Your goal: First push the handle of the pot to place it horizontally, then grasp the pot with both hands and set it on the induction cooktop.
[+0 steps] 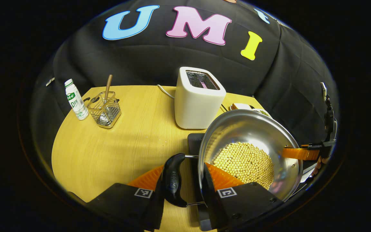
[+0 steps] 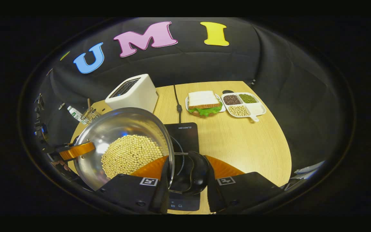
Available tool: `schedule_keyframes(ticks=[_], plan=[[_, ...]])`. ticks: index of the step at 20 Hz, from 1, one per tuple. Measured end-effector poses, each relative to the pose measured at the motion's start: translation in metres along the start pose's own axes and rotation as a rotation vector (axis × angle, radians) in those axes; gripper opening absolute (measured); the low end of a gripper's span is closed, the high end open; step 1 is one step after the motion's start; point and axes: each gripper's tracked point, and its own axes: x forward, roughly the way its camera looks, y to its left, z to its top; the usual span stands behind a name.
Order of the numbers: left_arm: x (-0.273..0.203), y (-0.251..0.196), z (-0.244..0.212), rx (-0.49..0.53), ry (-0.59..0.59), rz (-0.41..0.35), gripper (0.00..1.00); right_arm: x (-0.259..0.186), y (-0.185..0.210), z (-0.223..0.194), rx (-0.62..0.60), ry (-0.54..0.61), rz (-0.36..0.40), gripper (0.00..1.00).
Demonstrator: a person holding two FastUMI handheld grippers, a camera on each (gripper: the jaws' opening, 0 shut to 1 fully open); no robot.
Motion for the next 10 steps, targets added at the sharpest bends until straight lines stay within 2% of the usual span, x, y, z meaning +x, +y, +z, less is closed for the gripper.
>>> schedule_keyframes(ticks=[1,2,3,10], plan=[[0.003,-0.002,-0.001,0.002,0.0,-0.001,0.58,0.002,-0.003,-0.001,0.002,0.001,-0.002,0.51],[0.006,-0.004,-0.001,0.002,0.001,-0.001,0.58,0.005,-0.005,-0.001,0.002,0.002,-0.004,0.47],[0.01,-0.005,-0.002,-0.001,0.001,-0.001,0.58,0.007,-0.008,-0.001,0.003,0.003,-0.005,0.51],[0.029,-0.006,-0.004,-0.018,0.009,0.004,0.58,0.027,-0.015,0.0,0.002,0.009,-0.01,0.51]])
